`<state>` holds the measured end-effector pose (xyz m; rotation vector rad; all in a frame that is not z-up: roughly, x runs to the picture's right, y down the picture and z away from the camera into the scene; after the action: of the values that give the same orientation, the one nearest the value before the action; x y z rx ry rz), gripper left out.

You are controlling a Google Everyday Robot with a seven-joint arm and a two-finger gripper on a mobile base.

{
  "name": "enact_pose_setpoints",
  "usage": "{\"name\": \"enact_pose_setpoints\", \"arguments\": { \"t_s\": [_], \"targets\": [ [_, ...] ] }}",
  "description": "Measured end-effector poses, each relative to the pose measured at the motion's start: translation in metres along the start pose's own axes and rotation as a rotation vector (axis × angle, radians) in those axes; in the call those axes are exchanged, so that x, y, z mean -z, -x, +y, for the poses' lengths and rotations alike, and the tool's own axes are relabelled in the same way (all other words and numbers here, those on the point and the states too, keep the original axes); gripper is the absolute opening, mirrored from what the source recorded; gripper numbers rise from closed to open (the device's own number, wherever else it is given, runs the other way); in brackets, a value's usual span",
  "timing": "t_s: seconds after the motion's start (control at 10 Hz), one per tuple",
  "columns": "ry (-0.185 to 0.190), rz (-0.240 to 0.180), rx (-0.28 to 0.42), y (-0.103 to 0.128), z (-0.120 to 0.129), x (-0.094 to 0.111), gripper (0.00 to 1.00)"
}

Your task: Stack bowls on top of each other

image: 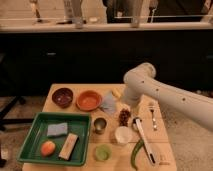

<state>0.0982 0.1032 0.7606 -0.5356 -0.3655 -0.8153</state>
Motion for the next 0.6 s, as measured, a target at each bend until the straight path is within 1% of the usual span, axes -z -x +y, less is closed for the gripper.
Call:
{"name": "enact_pose_setpoints", "arguments": {
  "t_s": [0.2, 0.3, 0.6],
  "targets": [
    [0.014, -0.015, 0.066, 0.007, -0.020, -0.016, 0.80],
    [0.014, -0.027, 0.106, 0.012, -0.033, -0.025, 0.80],
    [0.015, -0.043, 0.163, 0.015, -0.051, -0.043, 0.80]
  ]
}}
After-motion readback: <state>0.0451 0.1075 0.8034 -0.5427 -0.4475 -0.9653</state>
